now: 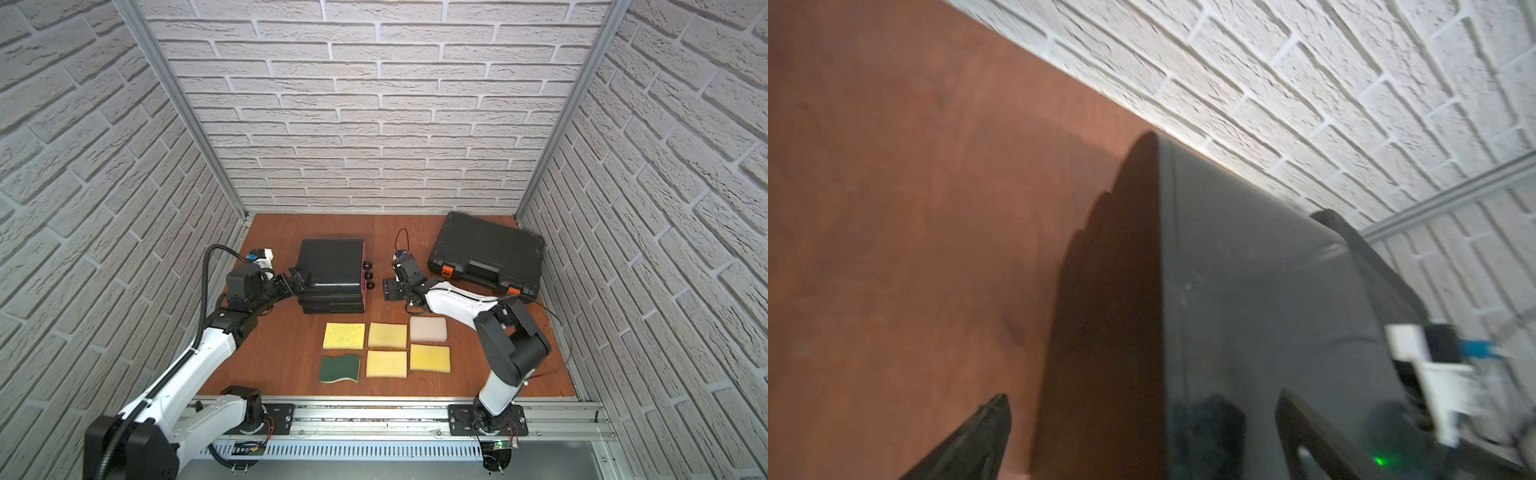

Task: Take the sponge out of the drawer
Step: Close the drawer of the storage box, then reset both arms

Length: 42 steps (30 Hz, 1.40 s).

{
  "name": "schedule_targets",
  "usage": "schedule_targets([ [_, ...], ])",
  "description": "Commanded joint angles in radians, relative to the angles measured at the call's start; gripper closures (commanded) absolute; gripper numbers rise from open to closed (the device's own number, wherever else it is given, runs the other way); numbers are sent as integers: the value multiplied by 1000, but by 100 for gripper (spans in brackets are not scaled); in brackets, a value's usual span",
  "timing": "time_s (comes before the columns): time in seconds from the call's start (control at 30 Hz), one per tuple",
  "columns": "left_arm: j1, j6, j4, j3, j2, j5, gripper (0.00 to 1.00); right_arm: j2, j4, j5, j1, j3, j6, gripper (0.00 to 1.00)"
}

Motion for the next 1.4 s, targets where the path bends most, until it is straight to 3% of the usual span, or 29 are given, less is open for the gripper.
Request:
schedule_targets([
  [0.0,60,160,55,-38,0,-249,2,-135,-135,288,-1,18,-101,4],
  [0.1,154,206,193,-102,48,-308,2,-188,-207,458,-30,33,-185,0],
  [0.27,187,338,606,-264,198,-436,2,-229,-145,534,-177,-64,-217,0],
  [0.43,226,398,1037,-356,433,-406,2,-218,45,539,-295,-175,-280,0],
  [0.5,244,403,1130,-365,504,-364,2,-200,142,534,-333,-219,-311,0],
  [0.67,244,420,1174,-394,509,-301,2,-160,343,243,-478,-311,-345,0],
  [0.83,216,479,1260,-364,627,-265,2,-127,406,202,-512,-338,-369,0],
  [0.87,207,476,1147,-347,579,-277,2,-121,412,188,-524,-341,-365,0],
  [0.97,209,463,1164,-340,596,-305,2,-166,396,88,-530,-354,-339,0],
  [1.07,215,453,1158,-330,604,-322,2,-234,589,-19,-529,-463,-320,0],
  [1.23,215,449,1131,-326,594,-319,2,-138,544,66,-501,-408,-303,1],
  [1.3,216,448,1136,-323,599,-320,2,-190,698,136,-472,-518,-305,0],
  [1.37,215,449,1097,-306,597,-319,2,-219,909,117,-455,-643,-341,0],
])
